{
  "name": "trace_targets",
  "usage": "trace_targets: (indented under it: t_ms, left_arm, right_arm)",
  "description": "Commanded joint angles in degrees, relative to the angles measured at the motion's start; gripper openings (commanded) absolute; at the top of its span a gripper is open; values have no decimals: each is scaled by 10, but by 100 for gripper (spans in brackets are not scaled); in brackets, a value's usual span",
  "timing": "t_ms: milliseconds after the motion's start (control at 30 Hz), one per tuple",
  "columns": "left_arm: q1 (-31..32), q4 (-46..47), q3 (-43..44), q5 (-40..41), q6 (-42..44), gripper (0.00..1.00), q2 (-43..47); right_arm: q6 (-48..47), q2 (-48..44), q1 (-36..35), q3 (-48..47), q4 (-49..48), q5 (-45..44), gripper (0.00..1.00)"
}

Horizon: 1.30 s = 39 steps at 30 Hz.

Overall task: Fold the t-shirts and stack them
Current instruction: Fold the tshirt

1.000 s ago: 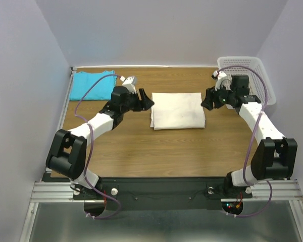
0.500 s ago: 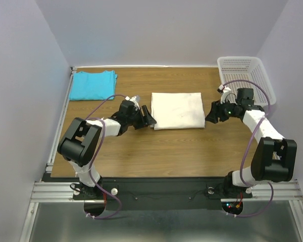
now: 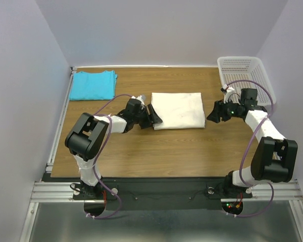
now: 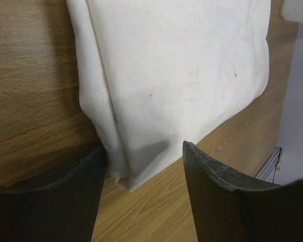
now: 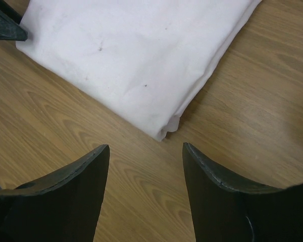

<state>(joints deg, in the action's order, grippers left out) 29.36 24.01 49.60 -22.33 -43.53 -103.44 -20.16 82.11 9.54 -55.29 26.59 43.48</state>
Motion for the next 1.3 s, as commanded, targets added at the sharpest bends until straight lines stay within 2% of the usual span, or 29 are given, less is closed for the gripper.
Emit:
trace_targets:
  t_ms: [0,300,567,1033,1167,1267]
  left_arm:
    - [4,-13,23,7,-3,72,-7]
    - [10,-41,64,-7,4,72,-40]
    - [15,-57,67,14,5,72,-58]
    - [23,-55,84,7,16,61,-77]
    - [23,-49,88,-3,16,55,-84]
    - [23,-51,93,-8,23,56,-82]
  right_arm:
    - [-6,-19,7,8,-13,19,65]
    - [-5,-19,11,9,-14,23,65]
    - [-4,-21,14,8,-14,27,65]
    - [-2,-24,21,8,-15,30,66]
    - [-2,-24,21,9,-15,30,66]
    - [-2,-24,22,9,-15,30,66]
